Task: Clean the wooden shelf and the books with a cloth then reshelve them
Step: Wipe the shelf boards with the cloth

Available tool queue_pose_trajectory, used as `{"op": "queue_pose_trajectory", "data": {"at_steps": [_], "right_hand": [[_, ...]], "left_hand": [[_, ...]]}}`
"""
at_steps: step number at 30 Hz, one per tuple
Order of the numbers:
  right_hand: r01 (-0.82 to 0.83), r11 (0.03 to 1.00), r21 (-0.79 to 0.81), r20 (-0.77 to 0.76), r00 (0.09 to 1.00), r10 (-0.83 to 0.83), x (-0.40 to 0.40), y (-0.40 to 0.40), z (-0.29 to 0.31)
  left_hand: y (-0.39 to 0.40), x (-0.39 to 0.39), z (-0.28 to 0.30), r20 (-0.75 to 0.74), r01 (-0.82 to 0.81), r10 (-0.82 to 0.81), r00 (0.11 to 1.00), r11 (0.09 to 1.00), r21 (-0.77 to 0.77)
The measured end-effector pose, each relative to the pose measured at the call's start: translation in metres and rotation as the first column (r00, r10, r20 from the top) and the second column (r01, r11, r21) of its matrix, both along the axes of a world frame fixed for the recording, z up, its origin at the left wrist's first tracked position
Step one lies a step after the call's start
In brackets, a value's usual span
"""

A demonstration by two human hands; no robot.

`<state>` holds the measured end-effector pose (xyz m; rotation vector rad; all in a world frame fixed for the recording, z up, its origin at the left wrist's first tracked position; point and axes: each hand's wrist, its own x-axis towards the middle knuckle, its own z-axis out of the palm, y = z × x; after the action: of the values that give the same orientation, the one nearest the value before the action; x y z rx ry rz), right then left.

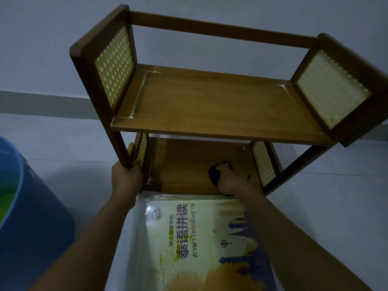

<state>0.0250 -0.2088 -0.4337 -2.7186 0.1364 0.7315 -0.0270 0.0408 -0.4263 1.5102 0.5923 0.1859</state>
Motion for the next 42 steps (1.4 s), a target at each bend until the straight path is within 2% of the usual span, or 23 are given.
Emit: {"op": "queue_pose_trajectory", "data": {"at_steps": [2,4,6,9,10,11,13,15,18,21,23,25,29,32,37,42], "right_hand": [[-0.194,0.972,0.133,-0.011,0.98,0.197,-0.008,0.066,0.001],[-0.374,0.894,0.247,0.009,0.924,0.383,-0.015,0.128,-0.004],[-0.397,0.872,0.287,0.027,0.913,0.407,-0.016,0.156,-0.009],[-0.413,0.866,0.283,0.036,0.907,0.421,-0.009,0.116,-0.018],[-0.368,0.884,0.287,-0.001,0.923,0.384,-0.005,0.087,-0.024],[-0.259,0.926,0.274,-0.034,0.96,0.279,-0.001,0.054,-0.029],[-0.008,0.991,0.133,-0.023,1.0,0.012,0.002,-0.009,-0.033],[0.128,0.991,-0.03,0.048,0.991,-0.126,0.0,-0.048,-0.037],[0.177,0.979,-0.1,0.065,0.983,-0.171,0.011,-0.054,-0.041],[0.186,0.954,-0.234,0.174,0.974,-0.147,0.035,-0.007,-0.032],[0.14,0.962,-0.234,0.221,0.971,-0.087,0.048,0.05,-0.024],[0.013,0.982,-0.19,0.22,0.975,0.03,0.047,0.106,-0.02],[-0.212,0.977,0.034,0.13,0.97,0.206,0.061,0.151,-0.016],[-0.287,0.951,0.112,0.131,0.953,0.273,0.063,0.161,-0.008],[-0.448,0.836,0.318,0.14,0.894,0.426,-0.023,0.153,-0.014],[-0.497,0.841,0.212,0.173,0.867,0.468,-0.01,0.128,-0.018]], "left_hand": [[0.001,-0.001,0.0,0.016,0.001,-0.001,1.0,1.0,0.001],[0.003,0.0,-0.002,0.028,-0.008,0.008,1.0,1.0,0.019],[0.003,-0.001,-0.002,0.032,-0.006,0.004,0.999,0.999,0.033],[0.004,-0.002,-0.006,0.038,0.013,-0.015,0.999,0.998,0.057],[0.004,-0.003,-0.006,0.035,0.016,-0.018,0.999,0.998,0.068],[0.003,-0.002,-0.006,0.039,0.017,-0.02,0.999,0.997,0.073],[0.002,0.002,-0.005,0.035,0.025,-0.029,0.999,0.994,0.103],[0.0,0.004,-0.004,0.022,0.058,-0.061,0.998,0.99,0.126],[0.001,-0.003,-0.006,0.005,0.119,-0.122,0.993,0.981,0.154],[0.005,-0.004,-0.002,0.006,0.146,-0.149,0.989,0.972,0.184],[0.017,-0.003,0.0,0.015,0.119,-0.124,0.992,0.975,0.188],[0.024,-0.005,-0.001,0.028,0.108,-0.114,0.993,0.982,0.155],[0.016,-0.002,-0.009,0.038,0.145,-0.153,0.987,0.976,0.16],[0.019,0.0,-0.009,0.058,0.129,-0.142,0.988,0.974,0.188],[0.02,-0.004,-0.016,0.065,0.094,-0.11,0.992,0.974,0.206],[0.018,0.0,-0.011,0.06,0.131,-0.145,0.988,0.972,0.194]]}}
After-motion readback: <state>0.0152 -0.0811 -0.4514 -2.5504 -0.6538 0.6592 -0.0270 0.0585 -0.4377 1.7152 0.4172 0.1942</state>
